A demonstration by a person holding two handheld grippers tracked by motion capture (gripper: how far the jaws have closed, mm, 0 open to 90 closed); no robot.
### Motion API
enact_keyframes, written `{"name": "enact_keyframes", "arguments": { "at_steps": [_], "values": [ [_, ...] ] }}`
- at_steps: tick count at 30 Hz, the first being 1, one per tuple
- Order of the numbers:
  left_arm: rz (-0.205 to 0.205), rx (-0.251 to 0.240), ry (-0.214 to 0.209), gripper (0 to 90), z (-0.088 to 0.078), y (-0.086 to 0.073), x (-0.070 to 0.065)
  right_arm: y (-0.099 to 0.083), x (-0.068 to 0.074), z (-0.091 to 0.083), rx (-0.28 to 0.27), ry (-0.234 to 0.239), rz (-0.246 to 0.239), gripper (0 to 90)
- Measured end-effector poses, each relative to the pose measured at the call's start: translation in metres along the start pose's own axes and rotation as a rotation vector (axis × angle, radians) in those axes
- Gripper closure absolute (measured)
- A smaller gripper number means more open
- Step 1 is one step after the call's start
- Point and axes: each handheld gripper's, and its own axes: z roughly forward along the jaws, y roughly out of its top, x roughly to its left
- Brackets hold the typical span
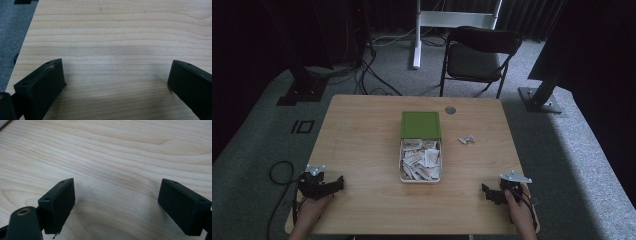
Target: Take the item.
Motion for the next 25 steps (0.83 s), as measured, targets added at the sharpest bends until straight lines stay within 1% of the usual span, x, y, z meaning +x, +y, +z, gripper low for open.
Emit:
{"name": "enact_keyframes", "arguments": {
  "at_steps": [2,3,12,15,25],
  "values": [
    [0.000,0.000,0.000,1.4,0.0000,0.0000,0.0000,-0.0013,0.0004,-0.0004,0.007,-0.015,-0.030,14.1],
    [0.000,0.000,0.000,1.4,0.0000,0.0000,0.0000,-0.0017,0.0010,-0.0009,0.007,-0.011,-0.034,14.0],
    [0.000,0.000,0.000,1.4,0.0000,-0.0001,0.0000,-0.0056,0.0030,-0.0045,0.009,0.002,-0.047,13.0],
    [0.000,0.000,0.000,1.4,0.0000,-0.0001,0.0000,-0.0064,0.0037,-0.0053,0.011,0.014,-0.058,12.6],
    [0.000,0.000,0.000,1.4,0.0000,-0.0001,0.0000,-0.0064,0.0038,-0.0052,0.011,0.014,-0.057,12.5]
  ]
}}
